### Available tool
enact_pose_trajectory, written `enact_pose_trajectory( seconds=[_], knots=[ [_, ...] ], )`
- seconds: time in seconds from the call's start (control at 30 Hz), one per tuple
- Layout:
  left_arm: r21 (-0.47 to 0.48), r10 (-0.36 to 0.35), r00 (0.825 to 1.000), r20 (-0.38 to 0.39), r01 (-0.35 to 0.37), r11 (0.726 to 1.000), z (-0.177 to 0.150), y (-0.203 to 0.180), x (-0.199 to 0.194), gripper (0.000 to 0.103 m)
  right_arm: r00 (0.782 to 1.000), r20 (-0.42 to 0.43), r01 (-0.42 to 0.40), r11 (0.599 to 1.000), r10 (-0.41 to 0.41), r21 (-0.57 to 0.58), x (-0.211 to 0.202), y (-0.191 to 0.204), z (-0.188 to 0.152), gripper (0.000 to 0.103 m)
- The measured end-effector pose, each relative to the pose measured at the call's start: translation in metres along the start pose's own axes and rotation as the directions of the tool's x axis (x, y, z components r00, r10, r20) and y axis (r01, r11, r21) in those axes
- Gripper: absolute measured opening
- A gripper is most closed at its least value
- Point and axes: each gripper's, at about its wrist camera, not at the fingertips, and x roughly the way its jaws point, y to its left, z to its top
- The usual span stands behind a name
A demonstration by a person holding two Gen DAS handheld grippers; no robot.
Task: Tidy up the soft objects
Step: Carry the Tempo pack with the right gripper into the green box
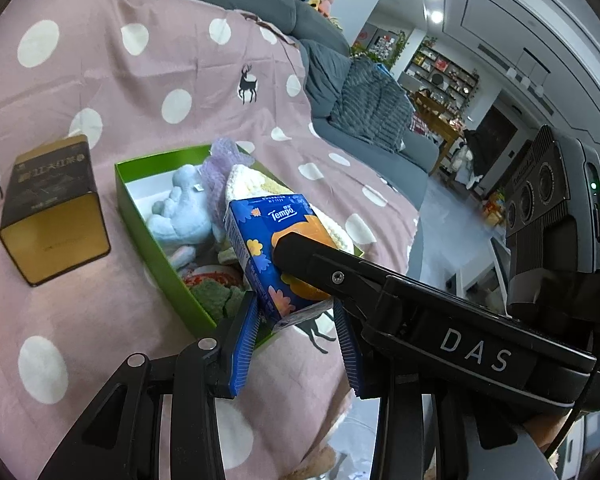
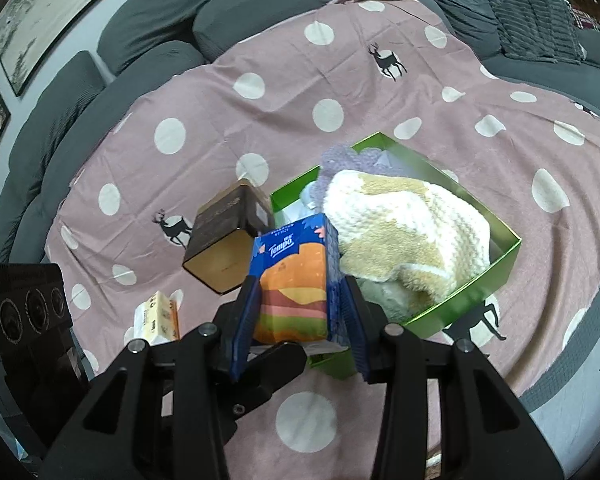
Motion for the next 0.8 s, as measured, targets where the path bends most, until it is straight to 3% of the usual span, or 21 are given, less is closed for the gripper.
enact_pose_trajectory(
  seconds=[0.8],
  knots=[
    [-0.071,-0.046,0.992,-0.115,0.038,0.997,0.021,0.024,0.055,0.039,0.993,-0.102,0.074,0.994,-0.065,0.083,0.047,-0.034,0.023,0.042]
  ],
)
